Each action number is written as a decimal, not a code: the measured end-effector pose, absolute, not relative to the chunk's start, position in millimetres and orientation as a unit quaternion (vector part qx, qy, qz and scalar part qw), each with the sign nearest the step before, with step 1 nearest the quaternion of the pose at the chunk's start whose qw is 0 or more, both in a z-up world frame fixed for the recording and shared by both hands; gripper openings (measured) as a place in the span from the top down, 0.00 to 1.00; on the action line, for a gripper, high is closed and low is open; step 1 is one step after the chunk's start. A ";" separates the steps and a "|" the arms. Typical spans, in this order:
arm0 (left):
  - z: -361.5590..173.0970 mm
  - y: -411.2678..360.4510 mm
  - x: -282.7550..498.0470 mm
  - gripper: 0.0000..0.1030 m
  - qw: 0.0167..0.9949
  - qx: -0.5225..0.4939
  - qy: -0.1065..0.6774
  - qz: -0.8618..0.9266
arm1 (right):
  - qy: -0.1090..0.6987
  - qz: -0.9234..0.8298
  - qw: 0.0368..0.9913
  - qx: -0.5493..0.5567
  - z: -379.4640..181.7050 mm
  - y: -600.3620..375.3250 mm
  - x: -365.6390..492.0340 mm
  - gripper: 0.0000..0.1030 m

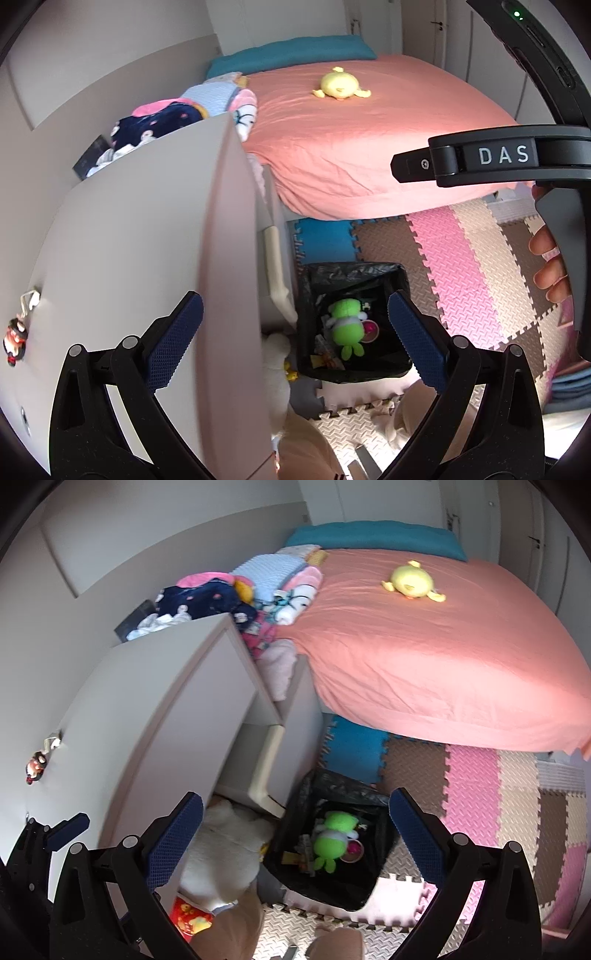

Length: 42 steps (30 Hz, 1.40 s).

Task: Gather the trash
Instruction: 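Move both open tools back over the desk toward the doll and paper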

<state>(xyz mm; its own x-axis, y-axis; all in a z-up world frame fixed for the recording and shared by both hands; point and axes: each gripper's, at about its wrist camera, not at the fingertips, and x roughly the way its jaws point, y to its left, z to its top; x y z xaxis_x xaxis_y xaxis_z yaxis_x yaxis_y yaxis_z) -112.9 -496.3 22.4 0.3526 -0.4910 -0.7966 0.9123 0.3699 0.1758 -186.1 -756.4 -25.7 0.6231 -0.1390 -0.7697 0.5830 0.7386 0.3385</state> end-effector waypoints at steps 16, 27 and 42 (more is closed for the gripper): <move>42.9 -390.7 -3.2 0.06 0.829 0.244 0.363 -0.348 | 0.376 -0.084 0.892 0.235 16.0 -652.8 -67.0 0.03; 49.0 -311.7 68.8 0.06 0.868 0.181 0.388 -0.253 | 0.391 -0.019 0.897 0.206 25.0 -590.8 13.0 0.03; 46.6 -228.2 199.2 0.06 0.887 -0.051 0.454 -0.073 | 0.392 0.028 0.893 0.219 37.3 -539.7 123.5 0.03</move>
<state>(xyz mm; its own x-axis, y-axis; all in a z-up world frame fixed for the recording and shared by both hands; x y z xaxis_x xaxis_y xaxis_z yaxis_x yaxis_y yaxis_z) 199.2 -228.2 46.6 0.5778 -0.1756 -0.7971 0.0834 0.9842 -0.1564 123.5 -539.7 37.3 0.6911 0.2219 -0.6879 0.1214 0.9025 0.4131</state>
